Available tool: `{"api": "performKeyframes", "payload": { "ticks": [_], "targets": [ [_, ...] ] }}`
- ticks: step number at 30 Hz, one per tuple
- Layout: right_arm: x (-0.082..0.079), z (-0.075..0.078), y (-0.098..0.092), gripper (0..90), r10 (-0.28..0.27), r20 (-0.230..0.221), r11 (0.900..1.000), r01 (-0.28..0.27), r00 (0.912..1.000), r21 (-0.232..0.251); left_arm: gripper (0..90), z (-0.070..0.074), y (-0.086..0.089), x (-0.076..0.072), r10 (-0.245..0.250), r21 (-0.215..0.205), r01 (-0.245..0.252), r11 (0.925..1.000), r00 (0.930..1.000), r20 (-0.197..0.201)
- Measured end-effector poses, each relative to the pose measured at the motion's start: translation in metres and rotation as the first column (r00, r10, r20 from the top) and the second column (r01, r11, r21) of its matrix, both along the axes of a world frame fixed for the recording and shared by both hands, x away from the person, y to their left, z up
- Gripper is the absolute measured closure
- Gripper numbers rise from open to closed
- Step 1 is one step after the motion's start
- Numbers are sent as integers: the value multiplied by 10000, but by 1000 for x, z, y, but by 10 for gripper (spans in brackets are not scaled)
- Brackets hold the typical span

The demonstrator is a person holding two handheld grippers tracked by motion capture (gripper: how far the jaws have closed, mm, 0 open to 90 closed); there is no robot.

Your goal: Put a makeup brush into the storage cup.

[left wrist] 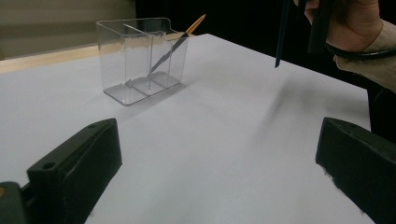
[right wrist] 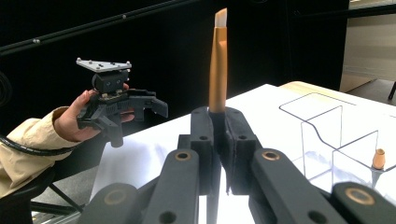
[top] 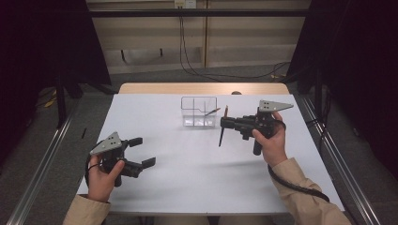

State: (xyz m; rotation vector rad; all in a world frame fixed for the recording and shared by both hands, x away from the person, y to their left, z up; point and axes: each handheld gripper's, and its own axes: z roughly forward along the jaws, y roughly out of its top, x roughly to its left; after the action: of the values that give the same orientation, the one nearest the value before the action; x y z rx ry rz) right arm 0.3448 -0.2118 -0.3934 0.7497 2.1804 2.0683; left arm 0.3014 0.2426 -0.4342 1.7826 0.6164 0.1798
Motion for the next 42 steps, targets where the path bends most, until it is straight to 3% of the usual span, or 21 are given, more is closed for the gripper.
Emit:
{"api": "performKeyframes", "payload": {
  "ticks": [13, 42],
  "targets": [
    [9, 0, 0, 840, -29, -13, 10000, 29, 10000, -52, 4, -3, 16, -5, 458, 235, -458, 9987, 9989, 31],
    [46, 19, 0, 840, -798, 299, 9968, 799, 9964, -1, 4, -4, 18, -6, 327, 315, -329, 9990, 9994, 74]
  ]
}}
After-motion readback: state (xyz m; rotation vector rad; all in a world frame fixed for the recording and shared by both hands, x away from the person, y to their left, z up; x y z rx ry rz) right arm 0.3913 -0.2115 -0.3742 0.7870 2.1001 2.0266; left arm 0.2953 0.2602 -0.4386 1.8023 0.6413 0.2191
